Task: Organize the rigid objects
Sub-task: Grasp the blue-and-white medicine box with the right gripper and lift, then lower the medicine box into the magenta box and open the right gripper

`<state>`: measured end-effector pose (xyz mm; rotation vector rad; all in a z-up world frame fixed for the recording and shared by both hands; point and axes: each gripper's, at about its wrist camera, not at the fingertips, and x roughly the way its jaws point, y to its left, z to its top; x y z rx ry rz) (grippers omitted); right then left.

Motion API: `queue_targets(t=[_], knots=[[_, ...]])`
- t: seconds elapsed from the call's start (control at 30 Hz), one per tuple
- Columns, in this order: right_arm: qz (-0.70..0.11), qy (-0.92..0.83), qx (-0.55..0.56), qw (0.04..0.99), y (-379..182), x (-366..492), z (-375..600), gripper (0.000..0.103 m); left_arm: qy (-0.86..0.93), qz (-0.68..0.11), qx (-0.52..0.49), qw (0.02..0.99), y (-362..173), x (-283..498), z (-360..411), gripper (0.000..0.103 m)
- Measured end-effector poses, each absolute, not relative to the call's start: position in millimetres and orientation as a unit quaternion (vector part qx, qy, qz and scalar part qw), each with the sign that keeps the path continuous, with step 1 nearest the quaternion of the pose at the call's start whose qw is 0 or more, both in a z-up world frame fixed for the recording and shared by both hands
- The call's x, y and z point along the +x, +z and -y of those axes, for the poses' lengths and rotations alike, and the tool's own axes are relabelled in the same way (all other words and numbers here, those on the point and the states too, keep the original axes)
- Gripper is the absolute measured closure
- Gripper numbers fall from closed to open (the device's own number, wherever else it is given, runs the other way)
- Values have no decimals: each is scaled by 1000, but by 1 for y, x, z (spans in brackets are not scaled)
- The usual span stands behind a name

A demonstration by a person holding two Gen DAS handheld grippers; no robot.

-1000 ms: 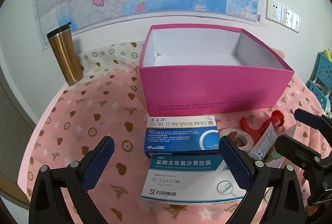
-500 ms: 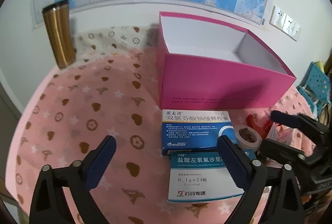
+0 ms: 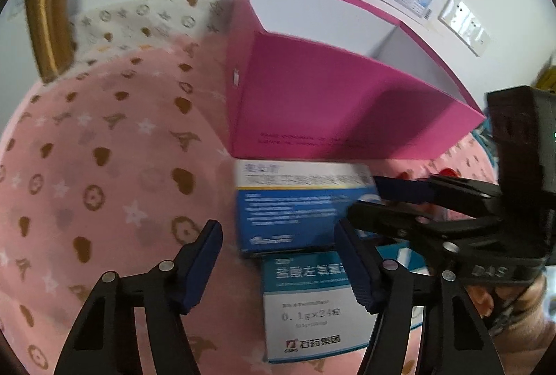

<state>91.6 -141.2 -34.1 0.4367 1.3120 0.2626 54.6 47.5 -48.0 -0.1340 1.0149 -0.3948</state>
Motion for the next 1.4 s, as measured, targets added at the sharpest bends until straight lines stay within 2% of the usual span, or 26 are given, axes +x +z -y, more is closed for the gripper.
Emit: queue_targets(t=[0.33,0.93,1.27,1.4], knots=[[-596,122,211,765,-27,88,145,53,-202,-478,-54,853,-39,53,-40,36],[-534,111,168,821,57,71,166,53,-238,-409,-35,880,27,29,-16,36],[-493,101,164,849,92,94,188,53,-241,-366,-20,899,63,53,-5,35],[-485,98,181,850,89,115,201,53,-235,-375,-27,897,63,76,-4,35]])
